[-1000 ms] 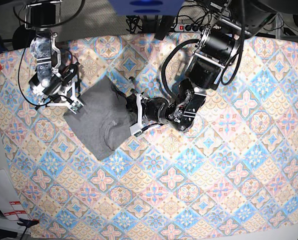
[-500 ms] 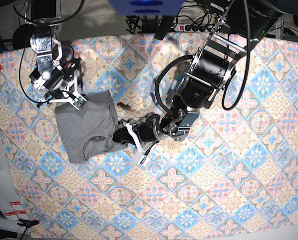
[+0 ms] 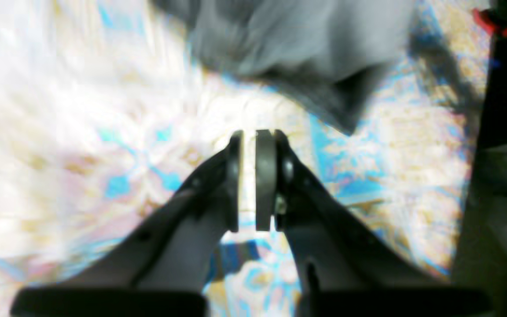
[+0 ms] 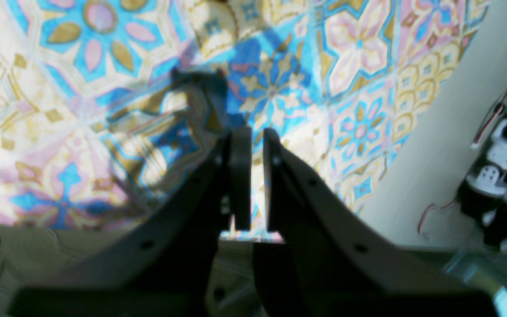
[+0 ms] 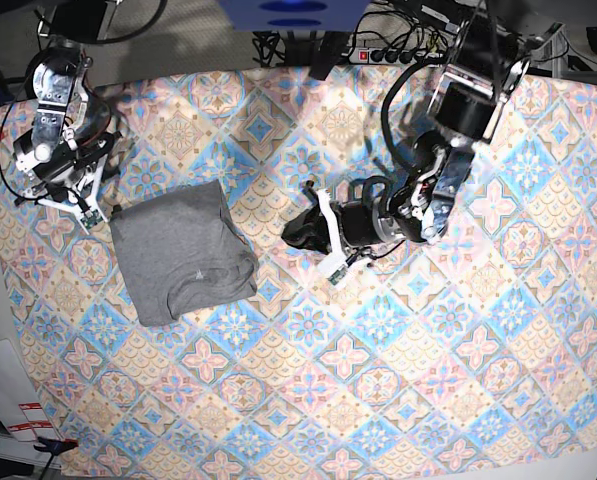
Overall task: Fold the T-shirt properly
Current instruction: 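Release the folded shirt and raise both grippers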
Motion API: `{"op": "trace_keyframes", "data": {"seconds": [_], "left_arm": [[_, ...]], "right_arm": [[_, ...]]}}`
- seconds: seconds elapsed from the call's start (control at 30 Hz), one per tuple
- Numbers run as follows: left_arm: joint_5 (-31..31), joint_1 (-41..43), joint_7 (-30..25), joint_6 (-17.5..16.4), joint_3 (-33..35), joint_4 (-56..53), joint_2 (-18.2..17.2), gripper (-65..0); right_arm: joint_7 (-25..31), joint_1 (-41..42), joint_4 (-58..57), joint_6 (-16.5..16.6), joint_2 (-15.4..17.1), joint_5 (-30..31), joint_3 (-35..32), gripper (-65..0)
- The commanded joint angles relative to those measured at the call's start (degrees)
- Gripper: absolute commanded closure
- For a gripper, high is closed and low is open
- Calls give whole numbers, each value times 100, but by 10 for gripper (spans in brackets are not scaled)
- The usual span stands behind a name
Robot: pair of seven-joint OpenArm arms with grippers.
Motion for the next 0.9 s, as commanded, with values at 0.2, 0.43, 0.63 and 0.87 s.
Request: {"op": "trace_keyframes", "data": {"seconds": [0.2, 0.43, 0.63, 0.87], "left_arm": [[-87, 1470, 647, 821, -720, 2838, -917, -37], [-60, 3237, 919, 821, -1907, 3972, -1145, -34], [-51, 4292, 902, 821, -2338, 4359, -1145, -31], [599, 5566, 75, 865, -2733, 4456, -1128, -31]], "right_arm": [[-35, -342, 282, -5, 30, -29, 615, -45], [-8, -878, 282, -5, -66, -29, 1591, -45], [36, -1318, 282, -5, -154, -29, 1943, -45], [343, -1845, 282, -5, -444, -38, 2286, -45]]}}
